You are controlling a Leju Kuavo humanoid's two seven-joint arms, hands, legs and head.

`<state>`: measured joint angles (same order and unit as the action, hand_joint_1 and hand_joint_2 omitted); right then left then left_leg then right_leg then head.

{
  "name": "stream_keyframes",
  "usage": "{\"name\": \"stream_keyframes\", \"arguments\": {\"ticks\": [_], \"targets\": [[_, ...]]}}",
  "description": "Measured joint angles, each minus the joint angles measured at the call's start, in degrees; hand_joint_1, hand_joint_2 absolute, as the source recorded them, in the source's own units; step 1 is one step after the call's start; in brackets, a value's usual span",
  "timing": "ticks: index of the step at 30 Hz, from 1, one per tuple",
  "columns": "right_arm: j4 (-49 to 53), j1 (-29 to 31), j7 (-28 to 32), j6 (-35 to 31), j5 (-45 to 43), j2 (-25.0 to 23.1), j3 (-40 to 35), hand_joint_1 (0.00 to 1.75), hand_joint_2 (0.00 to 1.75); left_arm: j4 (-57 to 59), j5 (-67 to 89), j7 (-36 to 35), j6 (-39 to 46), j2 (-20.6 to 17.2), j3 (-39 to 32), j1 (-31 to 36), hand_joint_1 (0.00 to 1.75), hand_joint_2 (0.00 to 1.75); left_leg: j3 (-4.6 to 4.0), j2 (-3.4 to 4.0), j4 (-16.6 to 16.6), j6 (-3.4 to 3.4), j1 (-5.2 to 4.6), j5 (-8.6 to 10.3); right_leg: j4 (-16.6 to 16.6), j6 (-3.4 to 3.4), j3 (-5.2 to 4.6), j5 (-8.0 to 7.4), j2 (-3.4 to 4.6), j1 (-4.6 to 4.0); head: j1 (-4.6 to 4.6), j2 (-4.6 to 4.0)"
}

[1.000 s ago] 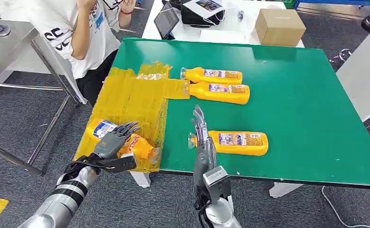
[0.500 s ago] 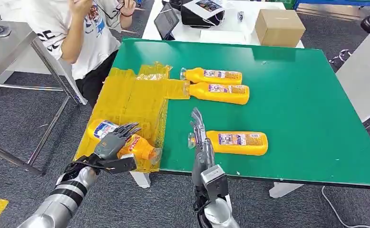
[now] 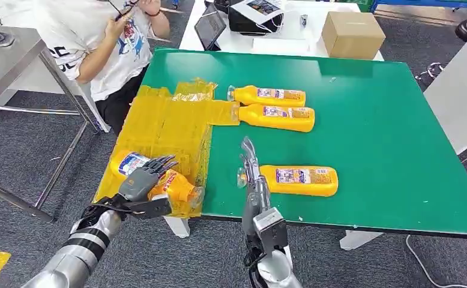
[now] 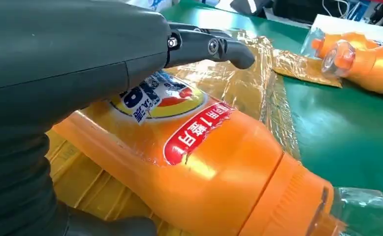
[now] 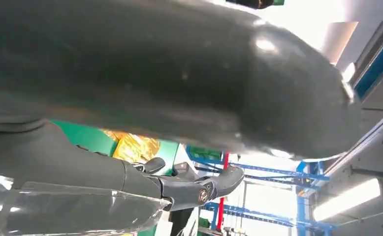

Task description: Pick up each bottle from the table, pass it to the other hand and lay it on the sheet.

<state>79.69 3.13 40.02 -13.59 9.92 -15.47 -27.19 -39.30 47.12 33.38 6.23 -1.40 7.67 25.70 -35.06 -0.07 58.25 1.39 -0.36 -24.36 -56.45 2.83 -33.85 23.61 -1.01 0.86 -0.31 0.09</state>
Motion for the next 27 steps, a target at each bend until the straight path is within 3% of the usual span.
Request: {"name": "stream_keyframes", "arguments": {"ticks": [8,11,16,27], "targets": [[-0.7,0.0,-0.1,0.9,-0.2,0.0,0.4,0.0,0.0,-1.2,-3.7,2.2,-8.4,-3.1,1.0,-0.1,0.0,1.75,0.21,0.01,0.0,-0.01,0.0,-0.01,0.0,-0.02,0.2,0.02,0.0,0.0,0.02,0.0],[-1.2,0.1,-0.6,1.7,-0.2,-0.2,0.5,0.0,0.0,-7.0,-16.2,5.1,-11.8,-3.6,0.4,-3.3,0.0,1.75,0.19,0.17,0.0,-0.02,0.0,-0.02,0.0,-0.03,0.05,0.01,0.06,0.0,-0.07,0.0],[-2.0,0.1,-0.7,2.0,-0.3,-0.6,0.6,0.0,0.0,-13.8,-19.5,4.6,-12.1,-3.0,-0.3,-7.3,0.0,1.75,-0.08,0.14,0.0,-0.01,0.02,0.04,0.0,-0.02,-0.13,0.0,0.04,-0.01,0.02,0.0],[-2.7,0.1,-1.2,2.2,0.0,-0.8,0.7,0.0,0.0,-17.6,-18.8,5.1,-10.9,-2.3,-2.0,-9.1,0.0,1.75,-0.18,0.16,0.0,-0.02,0.04,0.02,0.0,-0.03,-0.27,0.0,0.05,-0.03,0.0,0.0]]}}
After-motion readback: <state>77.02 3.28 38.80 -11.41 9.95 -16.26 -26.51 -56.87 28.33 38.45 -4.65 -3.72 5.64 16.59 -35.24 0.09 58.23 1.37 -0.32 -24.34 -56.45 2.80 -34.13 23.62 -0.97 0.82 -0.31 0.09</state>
